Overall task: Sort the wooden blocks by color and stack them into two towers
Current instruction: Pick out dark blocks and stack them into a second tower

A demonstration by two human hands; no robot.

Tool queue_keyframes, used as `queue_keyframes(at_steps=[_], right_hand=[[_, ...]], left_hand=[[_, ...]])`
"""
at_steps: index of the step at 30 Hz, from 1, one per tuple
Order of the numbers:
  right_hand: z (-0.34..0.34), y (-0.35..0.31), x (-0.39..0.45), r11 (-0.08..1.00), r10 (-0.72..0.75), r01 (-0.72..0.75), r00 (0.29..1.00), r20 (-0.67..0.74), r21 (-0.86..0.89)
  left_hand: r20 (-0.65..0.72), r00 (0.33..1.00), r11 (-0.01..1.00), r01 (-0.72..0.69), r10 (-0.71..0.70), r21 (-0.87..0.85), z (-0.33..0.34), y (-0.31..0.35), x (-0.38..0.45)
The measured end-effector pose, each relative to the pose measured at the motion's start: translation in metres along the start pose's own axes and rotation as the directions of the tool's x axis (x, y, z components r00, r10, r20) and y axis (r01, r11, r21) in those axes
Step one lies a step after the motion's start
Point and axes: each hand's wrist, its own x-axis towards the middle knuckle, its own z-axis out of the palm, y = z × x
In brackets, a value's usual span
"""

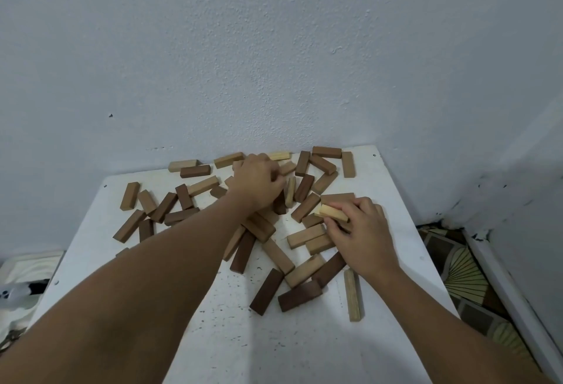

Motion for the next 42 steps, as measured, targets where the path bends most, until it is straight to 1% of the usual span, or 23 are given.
queue_keyframes(at_steps=[2, 3, 5, 8, 9, 11, 13, 15, 18, 20, 22, 24, 26, 29, 31, 35, 37, 39, 42], right_hand=[[0.000, -0.001, 0.000, 1.000, 0.000, 0.000, 1.000, 0.002, -0.001], [-0.001, -0.001, 0.000, 1.000, -0.001, 0.001, 1.000, 0.004, 0.000], [-0.001, -0.001, 0.000, 1.000, -0.005, 0.005, 1.000, 0.001, 0.005], [-0.001, -0.001, -0.001, 1.000, 0.000, 0.000, 1.000, 0.000, 0.009], [-0.001, -0.001, -0.001, 1.000, -0.001, 0.001, 1.000, 0.001, 0.006], [-0.002, -0.002, -0.001, 1.000, 0.000, 0.000, 1.000, 0.004, 0.004], [-0.002, -0.002, 0.000, 1.000, -0.003, 0.003, 1.000, 0.006, 0.002], [-0.001, -0.002, 0.000, 1.000, -0.001, 0.002, 1.000, 0.011, -0.006], [-0.002, -0.001, 0.001, 1.000, 0.002, -0.002, 1.000, 0.011, -0.003], [-0.002, -0.001, 0.001, 1.000, -0.004, 0.004, 1.000, 0.008, 0.002], [-0.002, 0.000, 0.002, 1.000, -0.016, 0.016, 1.000, -0.001, 0.010], [-0.002, 0.000, 0.003, 0.999, -0.025, 0.025, 1.000, -0.009, 0.025], [-0.002, 0.001, 0.003, 0.999, -0.036, 0.036, 0.999, -0.012, 0.026], [-0.004, 0.001, 0.003, 0.996, -0.033, 0.034, 0.999, -0.013, 0.085], [-0.005, 0.000, 0.003, 0.993, -0.033, 0.035, 0.999, -0.019, 0.117], [-0.006, 0.000, 0.002, 0.993, -0.019, 0.019, 1.000, 0.004, 0.120], [-0.009, -0.002, 0.000, 0.994, -0.004, 0.002, 1.000, 0.013, 0.111], [-0.014, -0.011, -0.007, 0.997, 0.013, -0.012, 1.000, -0.017, 0.079], [-0.022, -0.033, -0.028, 0.999, 0.032, -0.031, 0.998, -0.061, 0.027]], left_hand=[[-0.014, 0.998, 0.986, 0.060, -0.063, -0.156, -0.008, 0.003, 0.004], [-0.036, 0.997, 0.985, 0.065, -0.072, -0.162, -0.010, 0.003, 0.008], [-0.041, 0.996, 0.994, 0.082, -0.085, -0.074, -0.013, 0.004, 0.017], [0.033, 0.992, 0.991, 0.117, -0.119, 0.059, -0.011, 0.002, 0.027], [0.054, 0.990, 0.988, 0.125, -0.130, 0.090, -0.009, 0.002, 0.030], [0.048, 0.990, 0.983, 0.124, -0.132, 0.132, -0.005, 0.001, 0.032], [0.010, 0.995, 0.986, 0.098, -0.100, 0.132, -0.002, 0.001, 0.031], [0.008, 0.998, 0.992, 0.063, -0.065, 0.110, -0.001, 0.002, 0.030], [0.037, 0.996, 0.992, 0.077, -0.081, 0.095, -0.005, 0.004, 0.033], [0.007, 0.997, 0.993, 0.082, -0.083, 0.088, -0.005, 0.004, 0.034], [-0.059, 0.994, 0.994, 0.099, -0.096, 0.046, -0.004, 0.004, 0.030], [-0.153, 0.978, 0.990, 0.135, -0.140, -0.039, -0.006, 0.006, 0.020], [-0.238, 0.951, 0.974, 0.162, -0.196, -0.158, -0.011, 0.012, 0.005], [-0.301, 0.912, 0.919, 0.161, -0.277, -0.360, -0.011, 0.026, -0.029], [-0.318, 0.893, 0.888, 0.163, -0.318, -0.431, -0.011, 0.036, -0.054], [-0.306, 0.900, 0.876, 0.145, -0.310, -0.460, -0.016, 0.052, -0.104], [-0.290, 0.898, 0.850, 0.149, -0.330, -0.506, -0.017, 0.057, -0.128], [-0.257, 0.901, 0.821, 0.163, -0.351, -0.548, -0.014, 0.060, -0.151], [-0.230, 0.908, 0.804, 0.167, -0.351, -0.571, -0.009, 0.063, -0.184]])
